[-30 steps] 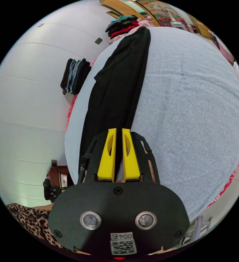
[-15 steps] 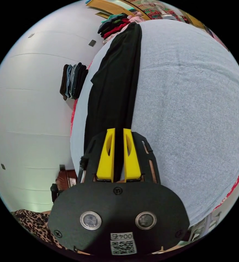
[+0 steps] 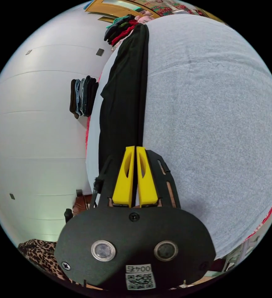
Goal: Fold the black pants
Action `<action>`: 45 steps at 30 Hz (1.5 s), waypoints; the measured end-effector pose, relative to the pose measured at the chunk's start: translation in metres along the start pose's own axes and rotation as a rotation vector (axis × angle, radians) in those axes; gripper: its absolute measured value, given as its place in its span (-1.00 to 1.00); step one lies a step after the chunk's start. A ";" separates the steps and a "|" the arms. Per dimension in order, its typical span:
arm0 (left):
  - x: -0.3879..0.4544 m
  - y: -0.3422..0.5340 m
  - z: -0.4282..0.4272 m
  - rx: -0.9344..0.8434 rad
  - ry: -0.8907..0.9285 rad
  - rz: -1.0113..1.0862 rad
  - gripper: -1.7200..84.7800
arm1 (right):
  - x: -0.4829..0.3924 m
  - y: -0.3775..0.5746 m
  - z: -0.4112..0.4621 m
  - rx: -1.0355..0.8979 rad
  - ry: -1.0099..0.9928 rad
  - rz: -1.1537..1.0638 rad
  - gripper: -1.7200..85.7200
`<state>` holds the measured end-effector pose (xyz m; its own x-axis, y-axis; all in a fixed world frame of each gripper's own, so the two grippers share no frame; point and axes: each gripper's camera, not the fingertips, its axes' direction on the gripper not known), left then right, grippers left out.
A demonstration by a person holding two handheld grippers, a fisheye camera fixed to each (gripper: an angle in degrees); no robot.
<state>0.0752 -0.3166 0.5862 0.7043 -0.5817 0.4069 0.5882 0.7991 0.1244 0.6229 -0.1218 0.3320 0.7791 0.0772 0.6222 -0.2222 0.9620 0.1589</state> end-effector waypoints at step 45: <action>-0.008 0.004 -0.038 0.028 0.088 0.033 -0.94 | -0.005 0.124 0.045 -0.220 -0.072 -0.041 -0.89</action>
<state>0.0871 -0.3148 0.5494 0.7559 -0.5655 0.3300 0.5539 0.8211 0.1383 0.5654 -0.0143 0.3829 0.7395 0.0256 0.6727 -0.0518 0.9985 0.0190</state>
